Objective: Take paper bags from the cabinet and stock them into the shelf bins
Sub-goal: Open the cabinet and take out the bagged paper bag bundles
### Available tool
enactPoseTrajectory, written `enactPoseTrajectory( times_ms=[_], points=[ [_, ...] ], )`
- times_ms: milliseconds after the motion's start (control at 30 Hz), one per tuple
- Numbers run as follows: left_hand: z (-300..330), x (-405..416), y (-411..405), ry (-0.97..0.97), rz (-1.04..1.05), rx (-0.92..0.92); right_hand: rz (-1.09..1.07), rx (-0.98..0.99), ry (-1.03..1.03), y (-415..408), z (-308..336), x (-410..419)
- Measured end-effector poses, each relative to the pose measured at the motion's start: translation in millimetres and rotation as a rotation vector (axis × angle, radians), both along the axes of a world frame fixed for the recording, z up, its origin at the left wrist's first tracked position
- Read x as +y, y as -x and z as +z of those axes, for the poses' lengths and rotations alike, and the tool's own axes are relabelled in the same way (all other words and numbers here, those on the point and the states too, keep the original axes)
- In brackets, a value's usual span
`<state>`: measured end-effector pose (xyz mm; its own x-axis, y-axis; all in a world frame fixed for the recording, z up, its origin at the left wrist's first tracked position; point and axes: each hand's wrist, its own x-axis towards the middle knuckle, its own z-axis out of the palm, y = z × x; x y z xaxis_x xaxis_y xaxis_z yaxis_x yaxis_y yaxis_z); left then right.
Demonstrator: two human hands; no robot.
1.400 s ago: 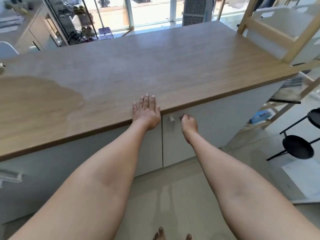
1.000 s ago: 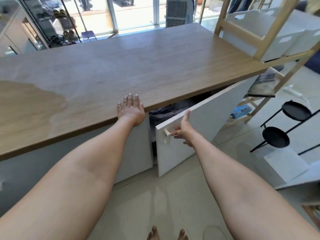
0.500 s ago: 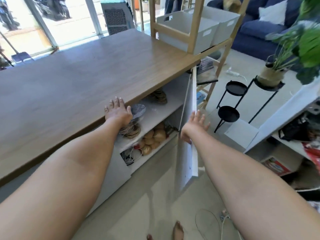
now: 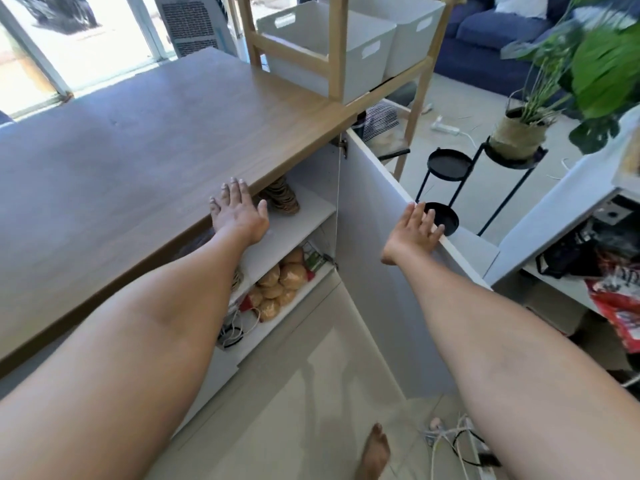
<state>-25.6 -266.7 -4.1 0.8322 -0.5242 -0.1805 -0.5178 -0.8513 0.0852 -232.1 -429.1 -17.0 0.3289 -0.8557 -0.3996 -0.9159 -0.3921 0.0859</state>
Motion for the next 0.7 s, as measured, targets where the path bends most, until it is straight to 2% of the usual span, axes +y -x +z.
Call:
enactPoseTrajectory(
  times_ms=[267,367,467,567,700],
  points=[
    [-9,-33,2,0.008,0.087,-0.073,-0.011,-0.073,0.052,15,-4,-65],
    [-23,-37,21,0.064,-0.167,-0.218,0.109,-0.135,0.077,4,-7,-74],
    [-35,-47,37,0.095,-0.282,-0.126,0.312,-0.218,0.059,-18,-14,-77],
    [-47,-50,30,0.090,-0.141,0.013,0.481,-0.256,-0.020,-50,-22,-80],
    [-59,-54,9,0.112,-0.004,0.097,0.633,-0.284,-0.109,-99,-37,-85]
  ],
)
